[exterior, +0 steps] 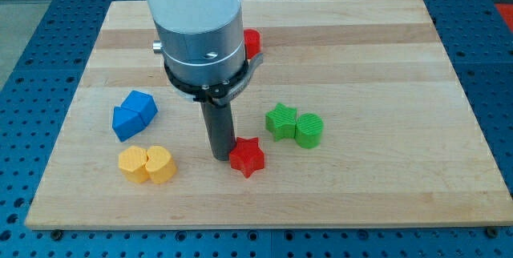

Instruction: Move your arm towards the red circle

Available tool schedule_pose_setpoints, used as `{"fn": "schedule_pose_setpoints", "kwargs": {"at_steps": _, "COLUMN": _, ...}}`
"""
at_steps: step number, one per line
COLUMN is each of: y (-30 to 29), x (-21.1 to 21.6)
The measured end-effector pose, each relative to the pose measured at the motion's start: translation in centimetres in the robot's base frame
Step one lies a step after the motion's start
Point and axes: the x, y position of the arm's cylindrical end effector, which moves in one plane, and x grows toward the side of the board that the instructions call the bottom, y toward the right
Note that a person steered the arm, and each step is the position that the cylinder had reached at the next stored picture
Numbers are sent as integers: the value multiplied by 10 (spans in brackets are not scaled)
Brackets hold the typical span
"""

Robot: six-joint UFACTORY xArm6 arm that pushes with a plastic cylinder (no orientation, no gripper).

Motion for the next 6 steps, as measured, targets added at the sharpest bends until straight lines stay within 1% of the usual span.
{"fn": "schedule_pose_setpoints", "kwargs": {"at_steps": 1, "y": 12, "x": 0}}
{"fn": "schedule_pose_setpoints", "kwargs": {"at_steps": 2, "y": 5, "x": -1}}
{"fn": "schedule_pose_setpoints", "kwargs": {"at_steps": 3, "y": -11, "x": -21}}
{"fn": "schedule_pose_setpoints", "kwargs": {"at_steps": 4, "y": -12, "x": -55}}
{"fn": "schedule_pose_setpoints", "kwargs": {"at_steps": 5, "y": -12, "x": -73}}
{"fn": "schedule_pose_setpoints", "kwargs": {"at_steps": 6, "y": -12, "x": -117}}
